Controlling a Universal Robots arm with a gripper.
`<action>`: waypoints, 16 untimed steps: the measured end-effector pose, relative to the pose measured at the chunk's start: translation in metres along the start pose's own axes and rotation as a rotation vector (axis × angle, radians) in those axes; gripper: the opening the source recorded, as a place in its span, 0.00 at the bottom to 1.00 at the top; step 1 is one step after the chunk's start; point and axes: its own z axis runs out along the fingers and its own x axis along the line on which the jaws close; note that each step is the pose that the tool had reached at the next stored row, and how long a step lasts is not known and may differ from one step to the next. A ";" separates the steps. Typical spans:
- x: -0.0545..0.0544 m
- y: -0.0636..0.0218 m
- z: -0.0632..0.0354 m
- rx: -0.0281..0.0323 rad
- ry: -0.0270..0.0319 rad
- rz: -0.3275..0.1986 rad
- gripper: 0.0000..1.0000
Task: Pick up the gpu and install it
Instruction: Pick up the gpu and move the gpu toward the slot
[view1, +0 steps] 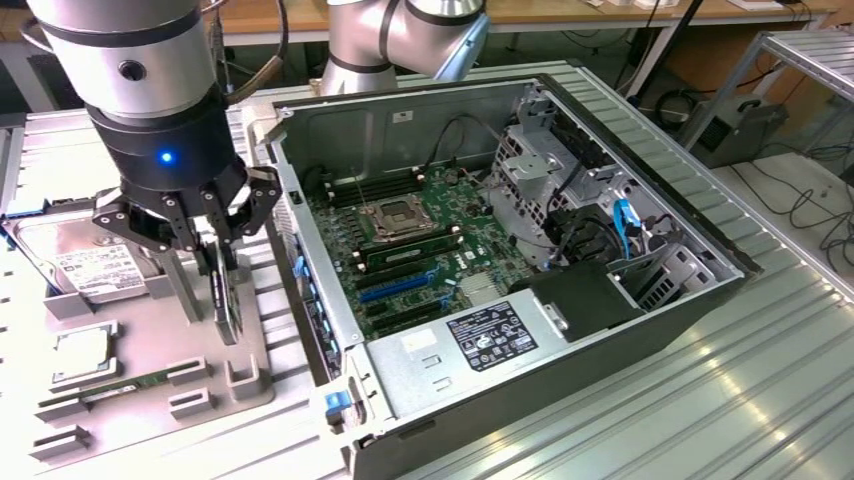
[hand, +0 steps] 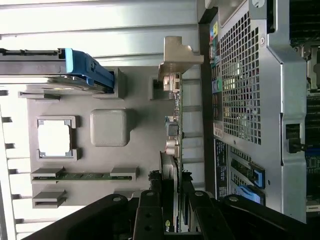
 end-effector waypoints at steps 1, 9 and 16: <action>0.000 0.0000 -0.0053 0.0000 0.0000 0.000 0.26; 0.000 -0.0001 -0.0137 0.0000 0.0000 0.000 0.26; 0.000 -0.0001 -0.0164 0.0000 0.0000 0.000 0.26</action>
